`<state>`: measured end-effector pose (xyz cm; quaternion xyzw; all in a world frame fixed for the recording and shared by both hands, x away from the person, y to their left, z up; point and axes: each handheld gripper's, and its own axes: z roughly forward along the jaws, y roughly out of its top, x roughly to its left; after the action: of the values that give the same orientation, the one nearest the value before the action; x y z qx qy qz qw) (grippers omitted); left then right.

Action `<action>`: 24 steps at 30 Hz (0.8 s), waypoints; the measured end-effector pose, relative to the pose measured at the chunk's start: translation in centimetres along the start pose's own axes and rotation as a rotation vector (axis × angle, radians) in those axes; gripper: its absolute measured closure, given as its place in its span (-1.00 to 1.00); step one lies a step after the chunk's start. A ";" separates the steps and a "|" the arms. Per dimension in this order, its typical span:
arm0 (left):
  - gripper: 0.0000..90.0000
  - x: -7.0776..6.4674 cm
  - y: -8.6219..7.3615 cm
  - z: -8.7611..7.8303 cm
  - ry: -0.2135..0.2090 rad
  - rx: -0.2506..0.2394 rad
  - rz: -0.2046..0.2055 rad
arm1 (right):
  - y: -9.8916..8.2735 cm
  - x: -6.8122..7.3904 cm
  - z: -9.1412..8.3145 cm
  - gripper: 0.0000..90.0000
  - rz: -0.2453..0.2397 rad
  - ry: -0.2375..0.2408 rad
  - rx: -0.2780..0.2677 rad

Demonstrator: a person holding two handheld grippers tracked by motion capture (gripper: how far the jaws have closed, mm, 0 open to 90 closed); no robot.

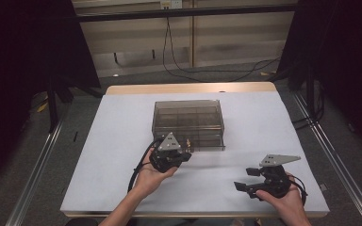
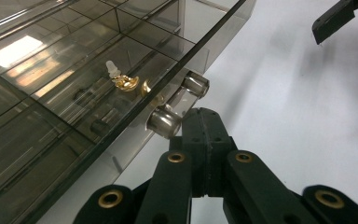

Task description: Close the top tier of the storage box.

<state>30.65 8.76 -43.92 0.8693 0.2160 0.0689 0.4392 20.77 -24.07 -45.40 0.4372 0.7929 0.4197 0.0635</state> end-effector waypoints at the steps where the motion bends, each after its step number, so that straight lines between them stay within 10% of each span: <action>1: 1.00 0.0 0.1 0.1 0.003 -0.002 0.003 | 0.0 0.0 0.0 -0.46 -0.001 0.000 0.000; 24: 1.00 1.3 1.1 0.7 0.010 -0.028 -0.030 | 0.0 -0.2 0.3 -0.45 0.002 0.003 0.004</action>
<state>32.34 8.21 -43.56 0.8595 0.2300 0.0697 0.4511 21.09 -24.03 -45.67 0.4376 0.7933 0.4189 0.0607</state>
